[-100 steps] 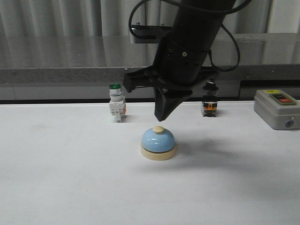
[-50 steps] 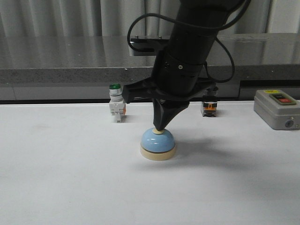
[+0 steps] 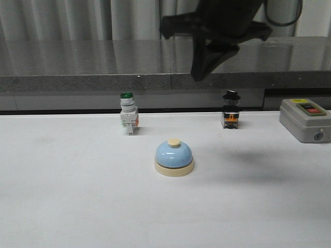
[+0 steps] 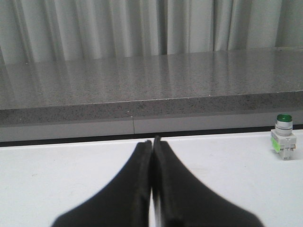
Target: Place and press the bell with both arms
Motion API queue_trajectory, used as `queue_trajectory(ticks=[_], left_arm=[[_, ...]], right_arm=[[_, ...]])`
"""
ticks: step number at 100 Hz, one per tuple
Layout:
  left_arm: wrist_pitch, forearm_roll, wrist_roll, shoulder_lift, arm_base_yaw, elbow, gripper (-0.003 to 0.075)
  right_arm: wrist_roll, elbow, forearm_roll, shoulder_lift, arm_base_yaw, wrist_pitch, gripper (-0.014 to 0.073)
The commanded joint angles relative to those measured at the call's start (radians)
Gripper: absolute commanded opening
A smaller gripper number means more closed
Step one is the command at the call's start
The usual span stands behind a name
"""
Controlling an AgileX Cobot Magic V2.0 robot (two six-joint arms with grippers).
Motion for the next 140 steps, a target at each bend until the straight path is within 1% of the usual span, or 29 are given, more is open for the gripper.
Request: queue_trajectory(ticks=[1,15,32,58,70,111,126,140], left_arm=[[-0.086,-0.004,-0.015,-0.029,0.002,0.041,-0.002],[-0.086,-0.004,-0.015,-0.029,0.002,0.041,-0.002],[-0.086,-0.004,-0.015,-0.029,0.002,0.041,-0.002],[-0.086,-0.004,-0.015,-0.029,0.002,0.041,-0.002],[-0.086,-0.004,-0.015,-0.029,0.002,0.041,-0.002],[-0.086,-0.004,-0.015,-0.029,0.002,0.041,-0.002],[-0.086,-0.004,-0.015,-0.029,0.002,0.041,-0.002],[-0.086,-0.004,-0.015,-0.029,0.002,0.041,-0.002]], right_arm=[[-0.008,-0.005,-0.014,-0.102,-0.046,-0.017,-0.006],[-0.008,0.069,-0.033,-0.203,-0.124,-0.023,-0.006],[-0.008,0.214,-0.047,-0.35,-0.22,-0.058,-0.006],[-0.008,0.474,-0.047,-0.622,-0.362,-0.215,-0.006],[-0.007,0.577,-0.047,-0.746,-0.404,-0.275,-0.006],[-0.005,0.823,-0.046,-1.191,-0.412,-0.373,-0.006],[-0.005,0.87,-0.046,-1.341,-0.412,-0.39,-0.006],[-0.005,0.873,-0.046,-1.401,-0.412,-0.38,-0.006]])
